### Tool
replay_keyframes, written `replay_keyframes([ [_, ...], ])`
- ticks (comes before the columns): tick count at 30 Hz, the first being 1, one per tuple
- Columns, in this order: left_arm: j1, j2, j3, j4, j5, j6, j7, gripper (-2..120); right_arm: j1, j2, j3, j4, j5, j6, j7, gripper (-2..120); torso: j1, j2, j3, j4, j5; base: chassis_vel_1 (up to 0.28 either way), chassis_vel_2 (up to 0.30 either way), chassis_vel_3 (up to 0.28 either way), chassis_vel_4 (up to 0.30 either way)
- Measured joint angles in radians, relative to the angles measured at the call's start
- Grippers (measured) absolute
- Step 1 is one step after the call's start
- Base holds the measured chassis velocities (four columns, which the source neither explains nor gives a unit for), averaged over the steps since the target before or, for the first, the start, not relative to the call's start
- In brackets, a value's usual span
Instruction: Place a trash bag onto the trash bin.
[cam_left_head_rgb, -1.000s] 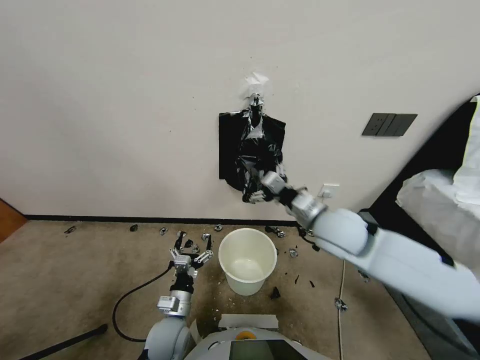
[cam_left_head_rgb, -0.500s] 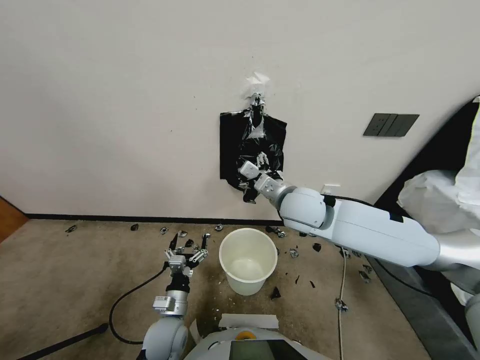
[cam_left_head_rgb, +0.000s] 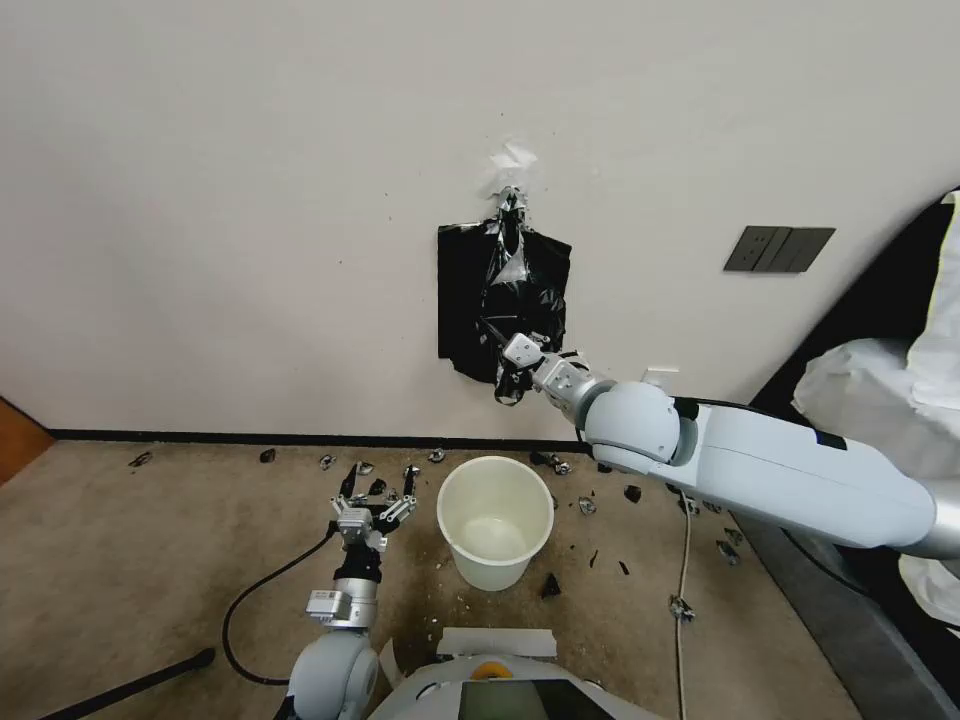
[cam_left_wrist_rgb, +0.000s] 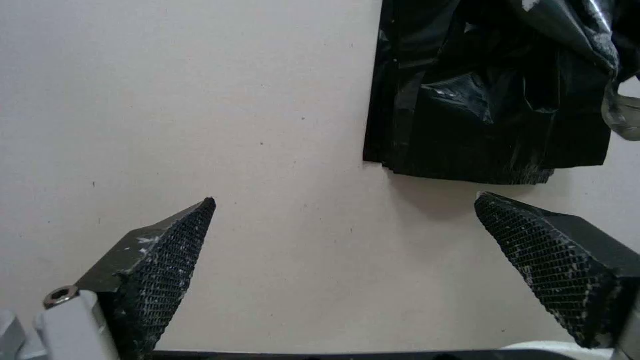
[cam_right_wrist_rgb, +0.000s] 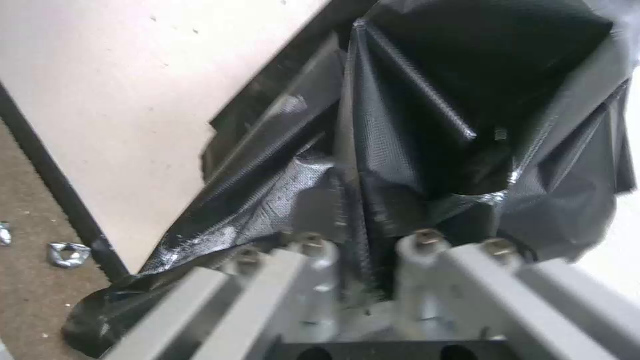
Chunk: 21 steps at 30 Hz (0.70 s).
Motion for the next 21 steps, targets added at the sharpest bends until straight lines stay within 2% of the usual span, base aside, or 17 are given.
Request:
replay_keyframes([
  [5, -0.008, 0.01, 0.0, -0.013, -0.005, 0.008, -0.001, 100, -0.022, -0.013, 0.032, -0.002, -0.002, 0.001, 0.001, 0, 0.0, 0.0, 0.0, 0.0001, -0.0001, 0.0, 0.0, 0.0, 0.0],
  [8, -0.019, 0.05, 0.006, -0.059, -0.021, 0.032, -0.008, 100, -0.129, -0.021, 0.176, 0.041, 0.069, 0.051, -0.002, 0, 0.0, 0.0, 0.0, 0.0004, -0.0002, 0.0, 0.0, 0.0, 0.0],
  [9, -0.019, 0.05, 0.006, -0.059, -0.021, 0.032, -0.008, 100, -0.129, -0.021, 0.176, 0.041, 0.069, 0.051, -0.002, 0, 0.0, 0.0, 0.0, 0.0004, -0.0002, 0.0, 0.0, 0.0, 0.0],
  [11, -0.045, 0.119, 0.012, -0.108, -0.071, 0.072, -0.02, 100, -0.271, -0.049, 0.341, 0.072, 0.093, 0.245, -0.053, 0, 0.0, 0.0, 0.0, 0.0001, 0.0001, 0.0, 0.0, 0.0, 0.0],
  [12, -0.045, 0.119, 0.012, -0.108, -0.071, 0.072, -0.02, 100, -0.271, -0.049, 0.341, 0.072, 0.093, 0.245, -0.053, 0, 0.0, 0.0, 0.0, 0.0001, 0.0001, 0.0, 0.0, 0.0, 0.0],
  [14, -0.106, 0.243, 0.014, -0.153, -0.183, 0.13, -0.04, 100, -0.448, -0.064, 0.533, 0.092, 0.113, 0.427, -0.113, 0, 0.0, 0.0, 0.0, -0.0002, -0.0001, 0.0, 0.0, 0.0, 0.0],
  [15, -0.106, 0.243, 0.014, -0.153, -0.183, 0.13, -0.04, 100, -0.448, -0.064, 0.533, 0.092, 0.113, 0.427, -0.113, 0, 0.0, 0.0, 0.0, -0.0002, -0.0001, 0.0, 0.0, 0.0, 0.0],
  [17, -0.162, 0.327, 0.018, -0.16, -0.257, 0.163, -0.051, 100, -0.554, -0.061, 0.644, 0.102, 0.148, 0.498, -0.141, 0, 0.0, 0.0, 0.0, -0.0001, 0.0001, 0.0, 0.0, 0.0, 0.0],
  [18, -0.162, 0.327, 0.018, -0.16, -0.257, 0.163, -0.051, 100, -0.554, -0.061, 0.644, 0.102, 0.148, 0.498, -0.141, 0, 0.0, 0.0, 0.0, -0.0001, 0.0001, 0.0, 0.0, 0.0, 0.0],
  [21, -0.264, 0.442, 0.04, -0.16, -0.346, 0.202, -0.069, 100, -0.664, -0.044, 0.758, 0.115, 0.169, 0.555, -0.181, 0, 0.0, 0.0, 0.0, -0.0006, -0.0003, 0.0, 0.0, 0.0, 0.0],
])
